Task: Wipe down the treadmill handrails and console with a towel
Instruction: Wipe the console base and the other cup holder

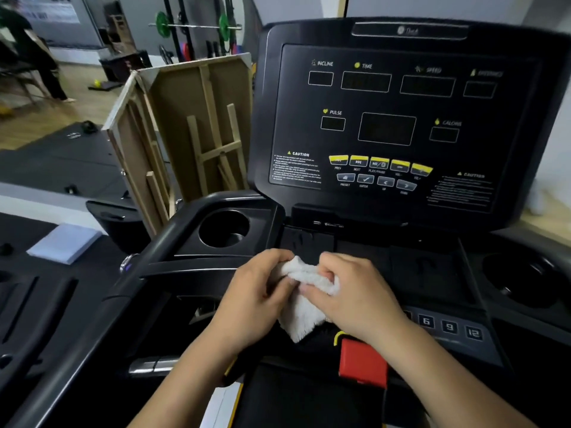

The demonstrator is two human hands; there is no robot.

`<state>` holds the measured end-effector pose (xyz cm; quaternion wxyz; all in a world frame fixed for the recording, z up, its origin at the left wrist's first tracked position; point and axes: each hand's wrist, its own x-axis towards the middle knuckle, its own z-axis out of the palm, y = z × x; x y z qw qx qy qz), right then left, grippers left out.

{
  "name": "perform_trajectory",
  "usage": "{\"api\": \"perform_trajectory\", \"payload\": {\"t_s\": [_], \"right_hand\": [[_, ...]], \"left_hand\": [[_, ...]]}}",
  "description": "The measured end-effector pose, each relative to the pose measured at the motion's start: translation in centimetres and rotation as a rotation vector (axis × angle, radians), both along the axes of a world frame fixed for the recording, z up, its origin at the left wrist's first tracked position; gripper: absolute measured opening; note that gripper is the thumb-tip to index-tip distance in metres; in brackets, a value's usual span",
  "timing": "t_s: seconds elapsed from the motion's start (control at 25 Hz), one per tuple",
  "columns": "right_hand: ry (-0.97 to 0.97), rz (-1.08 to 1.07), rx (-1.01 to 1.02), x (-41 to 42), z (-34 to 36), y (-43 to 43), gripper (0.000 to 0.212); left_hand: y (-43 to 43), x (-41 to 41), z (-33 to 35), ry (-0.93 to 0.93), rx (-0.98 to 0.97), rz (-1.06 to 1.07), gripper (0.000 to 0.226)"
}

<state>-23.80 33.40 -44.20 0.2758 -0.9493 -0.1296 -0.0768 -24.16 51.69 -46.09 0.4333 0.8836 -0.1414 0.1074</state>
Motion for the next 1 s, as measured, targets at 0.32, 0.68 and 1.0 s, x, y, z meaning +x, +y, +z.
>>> {"api": "perform_trajectory", "payload": {"t_s": [0.32, 0.68, 1.0], "right_hand": [[0.202, -0.203, 0.766, 0.3, 2.3, 1.0, 0.041], [0.321, -0.109, 0.280, 1.7, 0.5, -0.9, 0.033], [0.365, -0.003, 1.098, 1.3, 1.9, 0.3, 0.029]], "left_hand": [[1.9, 0.6, 2.2, 0.205, -0.406, -0.164, 0.031], [2.5, 1.9, -0.3, 0.393, -0.492, -0.126, 0.050], [1.6, 1.2, 0.0, 0.193, -0.645, -0.108, 0.072]]}}
